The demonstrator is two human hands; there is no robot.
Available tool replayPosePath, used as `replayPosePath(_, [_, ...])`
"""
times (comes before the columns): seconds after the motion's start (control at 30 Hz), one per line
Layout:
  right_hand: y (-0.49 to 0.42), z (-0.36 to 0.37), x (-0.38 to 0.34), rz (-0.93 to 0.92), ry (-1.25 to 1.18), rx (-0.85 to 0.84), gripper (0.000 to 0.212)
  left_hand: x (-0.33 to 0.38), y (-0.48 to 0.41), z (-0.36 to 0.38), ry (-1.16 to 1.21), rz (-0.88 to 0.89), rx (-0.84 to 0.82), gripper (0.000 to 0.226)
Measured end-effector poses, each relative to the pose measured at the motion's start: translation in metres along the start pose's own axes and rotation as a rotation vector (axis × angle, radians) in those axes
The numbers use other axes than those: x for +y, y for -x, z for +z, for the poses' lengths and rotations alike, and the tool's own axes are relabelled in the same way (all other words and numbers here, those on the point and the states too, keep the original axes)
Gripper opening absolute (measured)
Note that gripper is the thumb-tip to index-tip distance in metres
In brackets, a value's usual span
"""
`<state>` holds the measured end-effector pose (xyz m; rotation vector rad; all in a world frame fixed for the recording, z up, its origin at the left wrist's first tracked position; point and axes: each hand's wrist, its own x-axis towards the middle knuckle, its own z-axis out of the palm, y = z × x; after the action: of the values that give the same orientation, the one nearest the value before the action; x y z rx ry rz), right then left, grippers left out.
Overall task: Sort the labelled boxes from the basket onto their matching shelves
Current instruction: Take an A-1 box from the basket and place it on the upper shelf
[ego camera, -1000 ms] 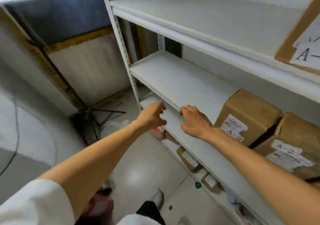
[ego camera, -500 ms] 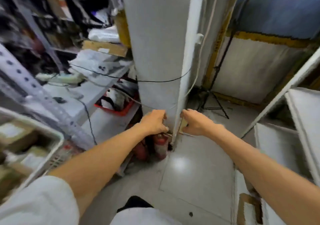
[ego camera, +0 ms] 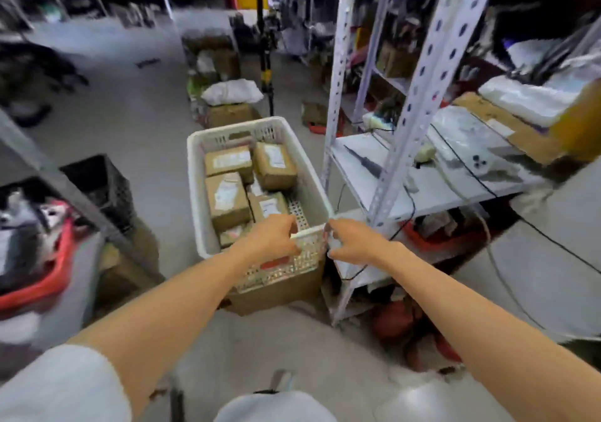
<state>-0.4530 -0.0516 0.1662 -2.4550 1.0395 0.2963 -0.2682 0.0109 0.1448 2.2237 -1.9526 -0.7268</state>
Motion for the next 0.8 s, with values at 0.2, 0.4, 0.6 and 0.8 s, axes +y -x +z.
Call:
replayPosePath(0.2, [-0.096, -0.01, -0.047, -0.08, 0.049, -0.041, 0.052, -0.089, -0.01, -0.027, 0.136, -0.203, 0.041, 0.049])
replayPosePath(0.4, [-0.165, -0.008, -0.061, -0.111, 0.07, -0.143, 0.055, -0.138, -0.02, -0.034, 0.179, -0.297, 0.031, 0.047])
replayPosePath(0.6, [-0.247, -0.013, -0.064, -0.15, 0.088, -0.216, 0.056, -0.18, -0.053, -0.044, 0.249, -0.415, 0.035, 0.042])
replayPosePath(0.8, [-0.341, -0.009, -0.056, -0.121, 0.04, -0.279, 0.055, -0.219, -0.098, -0.055, 0.318, -0.533, 0.035, 0.038])
